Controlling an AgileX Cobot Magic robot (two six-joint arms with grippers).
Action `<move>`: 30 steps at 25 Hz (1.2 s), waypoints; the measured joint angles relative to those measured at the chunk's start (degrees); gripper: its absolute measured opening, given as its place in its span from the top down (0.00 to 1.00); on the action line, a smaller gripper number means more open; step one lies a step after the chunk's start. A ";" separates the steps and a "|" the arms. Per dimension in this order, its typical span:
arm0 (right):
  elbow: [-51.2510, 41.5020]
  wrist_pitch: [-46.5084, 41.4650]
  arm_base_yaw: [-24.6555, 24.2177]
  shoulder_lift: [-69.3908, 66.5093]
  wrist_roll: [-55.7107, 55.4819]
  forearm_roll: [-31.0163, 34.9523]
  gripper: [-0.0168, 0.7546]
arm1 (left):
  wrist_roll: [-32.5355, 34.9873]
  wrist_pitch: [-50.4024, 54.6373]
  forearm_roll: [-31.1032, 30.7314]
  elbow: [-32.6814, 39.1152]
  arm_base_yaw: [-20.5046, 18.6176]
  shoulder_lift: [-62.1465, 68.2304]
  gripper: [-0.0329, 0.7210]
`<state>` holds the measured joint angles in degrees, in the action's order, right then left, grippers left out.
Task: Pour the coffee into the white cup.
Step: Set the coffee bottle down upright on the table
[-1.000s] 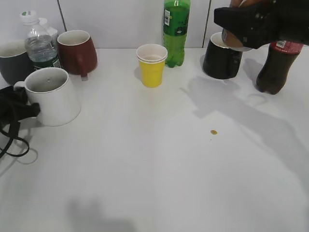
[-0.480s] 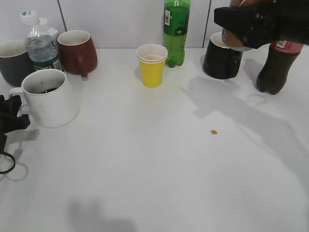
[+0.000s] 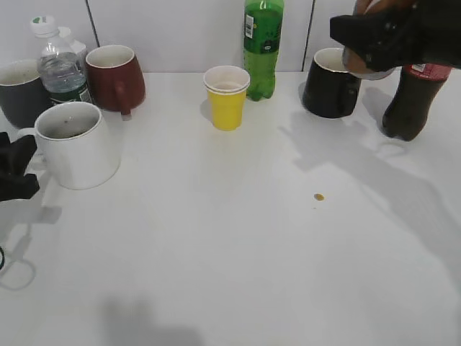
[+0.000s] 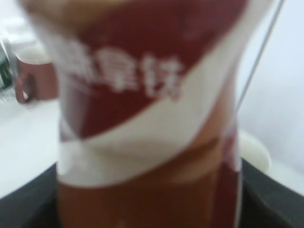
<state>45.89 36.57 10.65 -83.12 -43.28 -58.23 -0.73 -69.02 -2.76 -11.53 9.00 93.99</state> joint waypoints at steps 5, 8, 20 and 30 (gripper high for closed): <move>-0.09 -3.57 0.00 0.00 0.06 0.71 0.29 | -1.83 1.17 -4.04 1.31 0.00 -4.93 0.54; -1.92 -4.22 0.00 0.00 2.11 3.50 0.30 | -3.96 3.75 -6.03 1.31 0.00 -8.21 0.54; -7.74 -0.66 0.00 -11.32 21.54 23.76 0.30 | -16.27 17.98 -15.81 0.68 0.00 -26.39 0.54; -7.74 14.93 0.00 -25.00 33.20 38.09 0.30 | -17.99 28.04 -19.78 -2.59 0.00 -36.77 0.54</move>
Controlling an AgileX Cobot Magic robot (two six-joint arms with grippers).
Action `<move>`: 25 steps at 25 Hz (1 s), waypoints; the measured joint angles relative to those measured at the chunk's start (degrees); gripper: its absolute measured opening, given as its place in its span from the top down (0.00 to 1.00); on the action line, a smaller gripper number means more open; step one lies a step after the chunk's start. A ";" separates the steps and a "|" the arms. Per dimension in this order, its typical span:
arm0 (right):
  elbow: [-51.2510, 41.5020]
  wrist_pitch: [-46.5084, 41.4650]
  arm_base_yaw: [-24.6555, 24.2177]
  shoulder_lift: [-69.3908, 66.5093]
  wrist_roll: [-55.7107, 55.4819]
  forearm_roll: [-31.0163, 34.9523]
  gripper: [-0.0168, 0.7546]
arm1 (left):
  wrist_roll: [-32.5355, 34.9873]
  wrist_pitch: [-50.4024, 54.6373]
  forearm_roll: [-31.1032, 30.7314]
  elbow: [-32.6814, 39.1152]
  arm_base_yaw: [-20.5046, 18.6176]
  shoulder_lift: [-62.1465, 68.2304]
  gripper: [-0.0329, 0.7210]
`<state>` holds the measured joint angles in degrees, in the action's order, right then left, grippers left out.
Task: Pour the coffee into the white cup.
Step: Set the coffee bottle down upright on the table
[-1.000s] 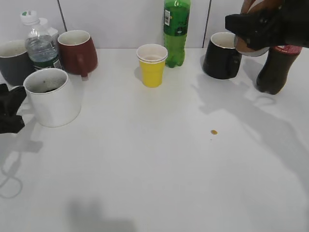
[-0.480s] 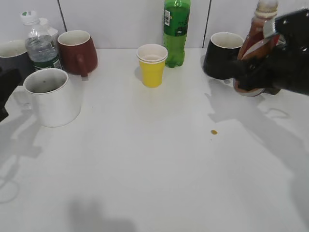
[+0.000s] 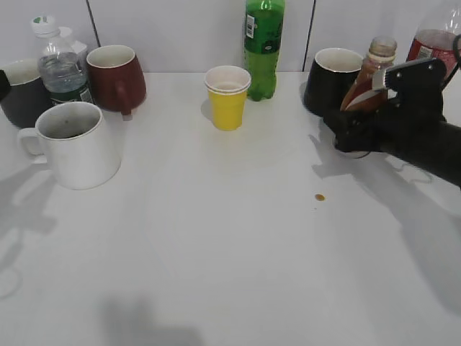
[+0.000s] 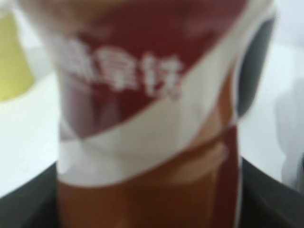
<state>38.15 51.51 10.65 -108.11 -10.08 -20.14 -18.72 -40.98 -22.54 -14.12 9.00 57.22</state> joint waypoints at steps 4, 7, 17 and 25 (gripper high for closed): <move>0.00 0.36 0.00 -2.37 0.32 2.09 0.30 | 0.00 0.96 -1.24 -0.02 0.00 -0.90 0.54; 0.00 0.79 0.00 -3.58 0.45 3.56 0.30 | -0.41 1.58 -1.94 -0.03 0.00 -0.90 0.54; 0.00 0.49 0.00 -3.62 0.45 3.57 0.21 | -3.40 14.95 -2.33 -5.29 0.00 -0.90 0.54; -1.92 -2.40 0.00 -0.27 0.22 3.57 0.17 | -5.39 26.94 -1.90 -10.36 0.00 -0.90 0.54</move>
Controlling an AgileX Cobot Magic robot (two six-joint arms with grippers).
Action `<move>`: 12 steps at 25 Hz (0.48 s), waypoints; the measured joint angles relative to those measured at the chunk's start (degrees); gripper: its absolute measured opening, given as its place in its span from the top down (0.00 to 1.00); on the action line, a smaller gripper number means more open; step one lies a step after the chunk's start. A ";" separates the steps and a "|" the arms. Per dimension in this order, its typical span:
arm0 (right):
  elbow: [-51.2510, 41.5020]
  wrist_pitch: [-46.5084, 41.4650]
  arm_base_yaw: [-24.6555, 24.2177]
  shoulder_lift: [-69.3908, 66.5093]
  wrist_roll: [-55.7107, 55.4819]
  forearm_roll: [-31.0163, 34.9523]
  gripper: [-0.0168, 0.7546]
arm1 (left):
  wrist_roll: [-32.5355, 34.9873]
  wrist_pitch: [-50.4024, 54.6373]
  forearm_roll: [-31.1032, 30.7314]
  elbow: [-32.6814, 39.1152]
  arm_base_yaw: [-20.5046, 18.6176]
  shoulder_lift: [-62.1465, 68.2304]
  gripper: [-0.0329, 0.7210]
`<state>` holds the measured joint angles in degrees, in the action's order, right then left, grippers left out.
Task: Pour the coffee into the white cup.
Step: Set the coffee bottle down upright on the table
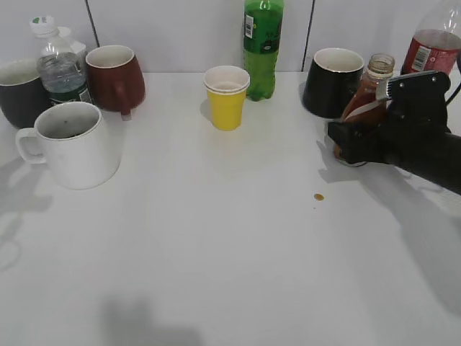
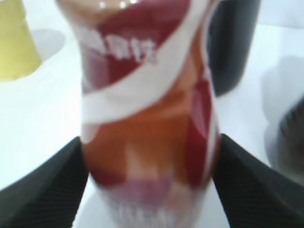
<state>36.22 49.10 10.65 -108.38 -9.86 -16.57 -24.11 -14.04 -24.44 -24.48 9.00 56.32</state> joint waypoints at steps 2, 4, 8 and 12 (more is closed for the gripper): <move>-0.98 -0.25 0.00 0.70 0.00 0.00 0.17 | -0.12 1.19 0.19 -0.09 0.00 0.00 0.54; -2.03 -0.46 0.00 1.58 0.00 0.00 0.17 | -0.12 2.69 0.25 -0.09 0.00 0.00 0.54; -3.39 -2.47 0.00 3.84 0.00 0.05 0.17 | -0.17 6.68 3.01 -0.64 0.00 0.00 0.54; -3.55 -8.13 0.00 6.18 0.00 0.05 0.17 | -0.19 15.81 7.79 -4.33 0.00 0.00 0.54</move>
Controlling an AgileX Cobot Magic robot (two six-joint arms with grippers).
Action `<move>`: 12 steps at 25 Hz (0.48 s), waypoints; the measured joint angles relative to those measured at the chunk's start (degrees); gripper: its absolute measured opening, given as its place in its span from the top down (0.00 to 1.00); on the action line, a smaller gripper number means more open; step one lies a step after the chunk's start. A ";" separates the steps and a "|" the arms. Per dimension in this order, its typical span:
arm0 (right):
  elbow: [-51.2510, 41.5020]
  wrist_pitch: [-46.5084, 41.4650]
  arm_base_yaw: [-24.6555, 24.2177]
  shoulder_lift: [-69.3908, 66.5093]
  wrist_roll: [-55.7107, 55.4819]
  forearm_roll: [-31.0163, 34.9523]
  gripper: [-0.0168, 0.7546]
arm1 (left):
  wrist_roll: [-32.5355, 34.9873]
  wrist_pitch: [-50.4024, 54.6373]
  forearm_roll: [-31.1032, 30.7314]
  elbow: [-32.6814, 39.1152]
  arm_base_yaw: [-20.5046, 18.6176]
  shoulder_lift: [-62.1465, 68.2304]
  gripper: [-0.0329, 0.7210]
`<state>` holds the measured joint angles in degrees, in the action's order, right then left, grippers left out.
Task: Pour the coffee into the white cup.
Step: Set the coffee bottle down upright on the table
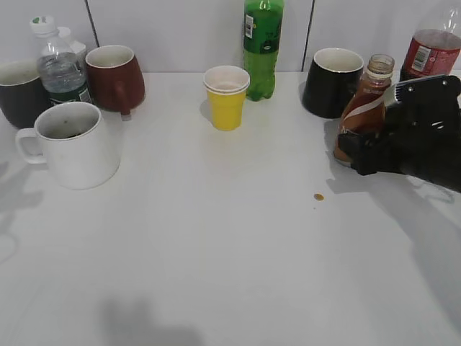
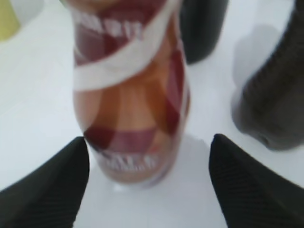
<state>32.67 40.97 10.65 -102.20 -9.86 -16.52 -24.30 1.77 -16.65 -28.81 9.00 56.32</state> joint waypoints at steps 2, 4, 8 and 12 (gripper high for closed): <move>-0.04 -2.34 0.00 1.56 0.00 0.00 0.17 | -0.05 4.89 2.28 -2.38 0.00 0.00 0.54; -0.04 -4.83 0.00 3.03 0.00 0.00 0.17 | -0.05 9.63 4.30 -4.70 0.00 0.00 0.54; -0.04 -10.89 0.00 6.19 0.00 0.00 0.19 | -0.05 18.32 7.15 -8.50 0.00 0.00 0.54; -0.04 -17.10 0.00 9.60 0.00 0.00 0.20 | 0.01 26.98 8.84 -11.10 1.07 0.00 0.54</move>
<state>32.63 23.87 10.65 -92.60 -9.86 -16.52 -24.29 28.75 -7.81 -39.90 10.07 56.32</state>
